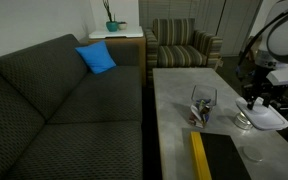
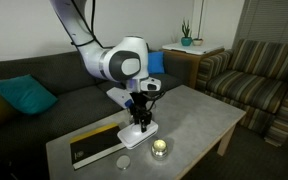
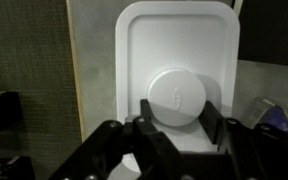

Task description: Remove the lid from the glass object and put it on the table

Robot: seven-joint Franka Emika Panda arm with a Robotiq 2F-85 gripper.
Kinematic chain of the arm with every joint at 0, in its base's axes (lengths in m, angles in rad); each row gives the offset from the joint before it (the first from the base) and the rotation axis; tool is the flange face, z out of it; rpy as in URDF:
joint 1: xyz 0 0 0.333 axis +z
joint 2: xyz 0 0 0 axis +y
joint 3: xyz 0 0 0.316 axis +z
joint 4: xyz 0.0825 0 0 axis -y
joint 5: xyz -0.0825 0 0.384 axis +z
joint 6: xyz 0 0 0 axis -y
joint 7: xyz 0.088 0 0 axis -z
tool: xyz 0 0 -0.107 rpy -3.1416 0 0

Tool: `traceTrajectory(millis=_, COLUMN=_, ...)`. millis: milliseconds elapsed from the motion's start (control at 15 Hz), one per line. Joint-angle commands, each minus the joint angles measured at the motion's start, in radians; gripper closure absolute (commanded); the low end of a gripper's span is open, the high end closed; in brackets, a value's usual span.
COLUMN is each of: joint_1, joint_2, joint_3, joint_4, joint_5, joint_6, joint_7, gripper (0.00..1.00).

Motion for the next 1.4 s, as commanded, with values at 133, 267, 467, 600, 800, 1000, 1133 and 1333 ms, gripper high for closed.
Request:
traceTrajectory(millis=133, joint_1=-0.038, joint_2=0.106, joint_3=-0.001, joint_4=0.055, joint_5=0.061, joint_6=0.064, joint_7=0.015, gripper=0.72)
traceTrajectory(millis=267, joint_1=-0.052, joint_2=0.131, joint_3=0.002, joint_4=0.086, joint_5=0.075, joint_6=0.052, joint_7=0.003, gripper=0.72)
traceTrajectory(millis=467, joint_1=-0.011, joint_2=0.081, joint_3=-0.023, joint_4=0.051, joint_5=0.06, joint_6=0.048, joint_7=0.015, gripper=0.72)
traceTrajectory(millis=600, joint_1=-0.025, joint_2=0.112, joint_3=-0.011, joint_4=0.078, joint_5=0.065, joint_6=0.049, joint_7=0.007, gripper=0.47)
traceTrajectory(millis=800, joint_1=0.009, joint_2=0.086, joint_3=-0.021, joint_4=0.075, joint_5=0.06, joint_6=0.048, joint_7=0.015, gripper=0.47)
traceTrajectory(millis=1000, joint_1=0.002, joint_2=0.096, joint_3=-0.013, joint_4=0.094, joint_5=0.058, joint_6=0.027, joint_7=0.003, gripper=0.72)
traceTrajectory(millis=1133, joint_1=-0.003, joint_2=0.135, joint_3=-0.014, joint_4=0.135, joint_5=0.053, joint_6=0.024, joint_7=-0.005, gripper=0.72)
traceTrajectory(millis=1333, joint_1=-0.024, joint_2=0.201, joint_3=-0.006, joint_4=0.211, joint_5=0.053, joint_6=0.027, joint_7=-0.027, gripper=0.72)
